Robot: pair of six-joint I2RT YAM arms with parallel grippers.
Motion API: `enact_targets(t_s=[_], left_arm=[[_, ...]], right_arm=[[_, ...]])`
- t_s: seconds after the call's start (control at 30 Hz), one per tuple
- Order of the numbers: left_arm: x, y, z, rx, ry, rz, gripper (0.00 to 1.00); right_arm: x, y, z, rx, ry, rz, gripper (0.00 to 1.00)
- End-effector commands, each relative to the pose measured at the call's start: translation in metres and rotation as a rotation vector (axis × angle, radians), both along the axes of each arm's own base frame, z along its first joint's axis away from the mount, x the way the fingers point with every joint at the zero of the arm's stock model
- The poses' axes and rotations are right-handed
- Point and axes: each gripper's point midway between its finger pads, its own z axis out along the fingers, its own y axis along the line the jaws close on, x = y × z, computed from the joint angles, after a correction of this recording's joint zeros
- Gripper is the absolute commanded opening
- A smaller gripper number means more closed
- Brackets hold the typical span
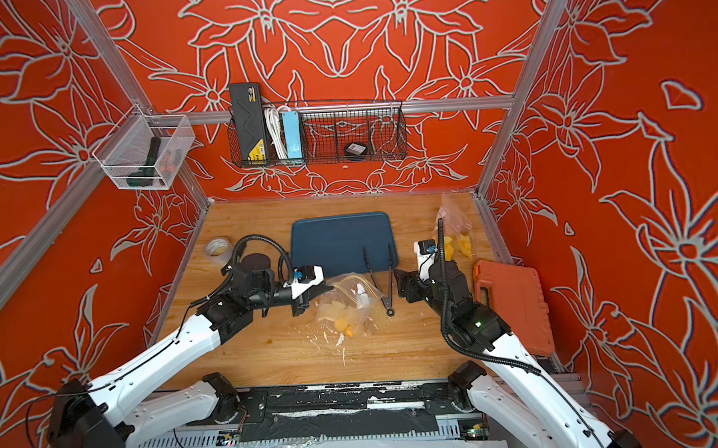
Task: Put the cookies into a resealable bag to prevent moisture
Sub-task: Place the ziploc bag at the center of the board.
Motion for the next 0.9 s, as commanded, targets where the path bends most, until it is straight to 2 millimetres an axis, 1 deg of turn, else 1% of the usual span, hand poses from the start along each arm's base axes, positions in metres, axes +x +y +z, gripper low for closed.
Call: enact_targets(t_s=[0.0, 0.07, 0.13, 0.27, 0.33, 0.4, 0.47, 0.57, 0.63, 0.67, 0.73, 0.87], left_arm=[[0.015, 0.017, -0.028, -0.017, 0.102, 0.066, 0.00], [0.019, 0.021, -0.034, -0.016, 0.114, 0.078, 0.00], [0.027, 0.027, -0.036, -0.017, 0.130, 0.098, 0.00], [0.038, 0.037, -0.036, -0.041, 0.141, 0.124, 0.00], [0.041, 0.040, -0.039, -0.037, 0.142, 0.141, 0.00], [0.044, 0.044, -0.043, -0.037, 0.150, 0.156, 0.00], [0.045, 0.045, -0.045, -0.037, 0.157, 0.161, 0.00], [0.045, 0.047, -0.045, -0.038, 0.150, 0.163, 0.00], [0.044, 0.048, -0.045, -0.041, 0.146, 0.165, 0.00], [0.044, 0.048, -0.045, -0.040, 0.144, 0.165, 0.00], [0.044, 0.048, -0.045, -0.037, 0.144, 0.168, 0.00], [0.043, 0.047, -0.045, -0.041, 0.142, 0.157, 0.00]], right_arm=[[-0.022, 0.039, -0.002, 0.074, 0.002, 0.260, 0.78], [-0.025, 0.052, -0.010, 0.117, 0.023, 0.325, 0.79], [-0.025, 0.066, -0.023, 0.153, 0.060, 0.382, 0.78], [-0.022, 0.088, -0.040, 0.248, 0.083, 0.477, 0.79], [-0.018, 0.094, -0.046, 0.275, 0.072, 0.527, 0.79], [-0.011, 0.097, -0.053, 0.280, 0.061, 0.549, 0.79], [-0.003, 0.101, -0.055, 0.287, 0.056, 0.585, 0.78], [0.005, 0.114, -0.060, 0.292, 0.080, 0.685, 0.78], [0.011, 0.123, -0.067, 0.289, 0.110, 0.744, 0.77], [0.011, 0.127, -0.073, 0.289, 0.129, 0.772, 0.77], [0.019, 0.132, -0.080, 0.291, 0.151, 0.799, 0.76], [0.029, 0.141, -0.081, 0.308, 0.156, 0.852, 0.76]])
